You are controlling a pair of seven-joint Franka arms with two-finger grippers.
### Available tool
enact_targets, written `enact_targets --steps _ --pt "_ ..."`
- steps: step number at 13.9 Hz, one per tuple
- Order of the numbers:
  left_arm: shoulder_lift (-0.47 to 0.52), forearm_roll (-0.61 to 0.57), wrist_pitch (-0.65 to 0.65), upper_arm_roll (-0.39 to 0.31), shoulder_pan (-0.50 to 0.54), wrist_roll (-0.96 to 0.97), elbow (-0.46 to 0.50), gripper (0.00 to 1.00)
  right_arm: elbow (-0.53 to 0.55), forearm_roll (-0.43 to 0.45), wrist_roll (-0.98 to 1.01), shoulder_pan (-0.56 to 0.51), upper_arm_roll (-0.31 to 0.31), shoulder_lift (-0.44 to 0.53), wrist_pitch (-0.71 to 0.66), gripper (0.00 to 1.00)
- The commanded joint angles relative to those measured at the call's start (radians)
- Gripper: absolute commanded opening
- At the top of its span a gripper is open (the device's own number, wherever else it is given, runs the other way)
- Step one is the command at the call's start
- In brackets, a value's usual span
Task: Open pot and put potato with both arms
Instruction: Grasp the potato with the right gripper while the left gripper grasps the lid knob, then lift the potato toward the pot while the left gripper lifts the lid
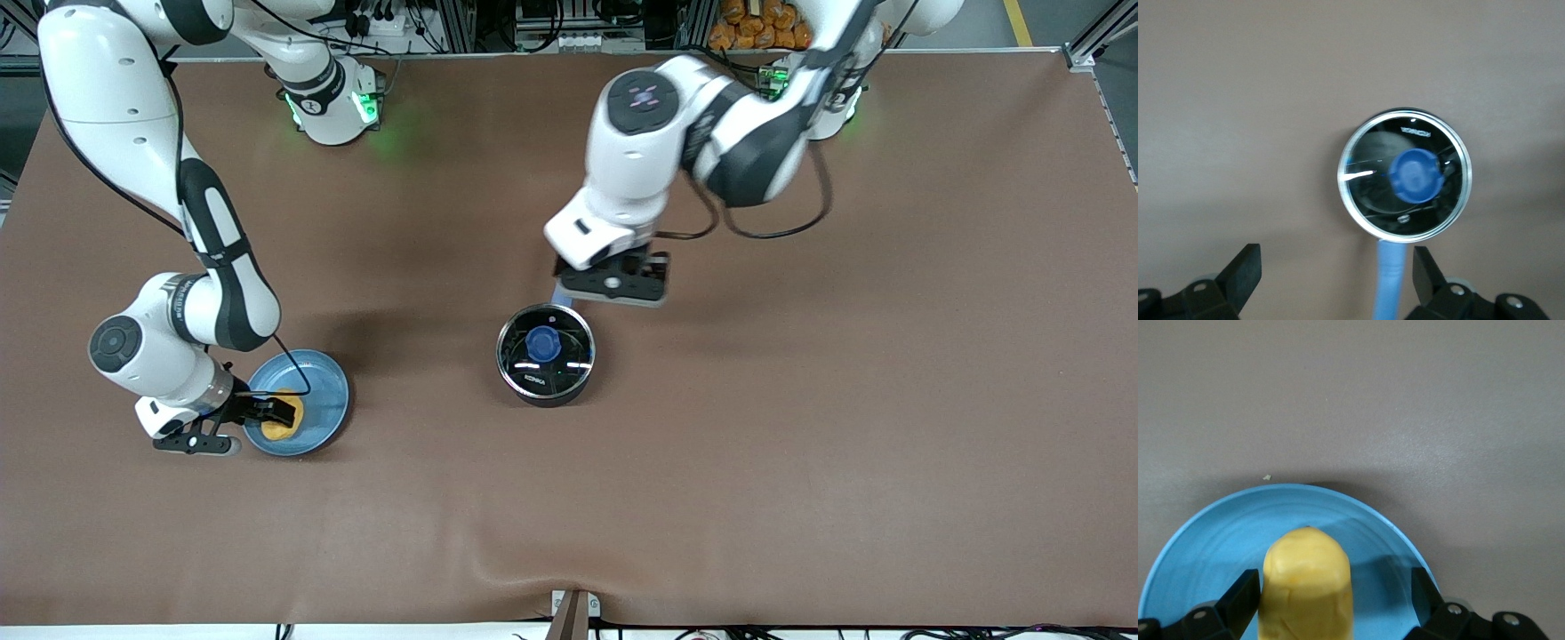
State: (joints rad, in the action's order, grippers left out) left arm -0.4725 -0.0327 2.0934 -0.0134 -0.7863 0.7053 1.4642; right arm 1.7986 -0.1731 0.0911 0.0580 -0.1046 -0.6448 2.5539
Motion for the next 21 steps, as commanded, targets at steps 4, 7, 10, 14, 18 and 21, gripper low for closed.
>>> enact_targets --steps 4,7,10,14,18,21 --pt "-0.168 0.017 0.203 -0.033 -0.08 0.247 -0.064 1.0 0.01 -0.023 0.024 -0.001 0.008 0.002 0.017 0.56" --pt "-0.222 0.017 0.283 -0.033 -0.087 0.29 -0.074 1.0 0.005 -0.023 0.022 0.016 0.006 0.008 0.009 0.34" --pt "-0.261 0.014 0.316 -0.034 -0.087 0.299 -0.074 1.0 -0.031 -0.023 0.018 0.034 0.006 0.028 -0.065 0.27" --pt "-0.29 0.013 0.338 -0.048 -0.09 0.287 -0.073 1.0 -0.116 -0.023 0.009 0.039 0.008 0.056 -0.222 0.24" --pt "-0.307 0.011 0.375 -0.068 -0.09 0.279 -0.073 1.0 -0.151 -0.023 -0.117 0.1 0.006 0.083 -0.287 0.24" --pt "-0.307 0.01 0.389 -0.088 -0.091 0.278 -0.074 1.0 -0.16 -0.023 -0.159 0.149 0.006 0.099 -0.322 0.24"
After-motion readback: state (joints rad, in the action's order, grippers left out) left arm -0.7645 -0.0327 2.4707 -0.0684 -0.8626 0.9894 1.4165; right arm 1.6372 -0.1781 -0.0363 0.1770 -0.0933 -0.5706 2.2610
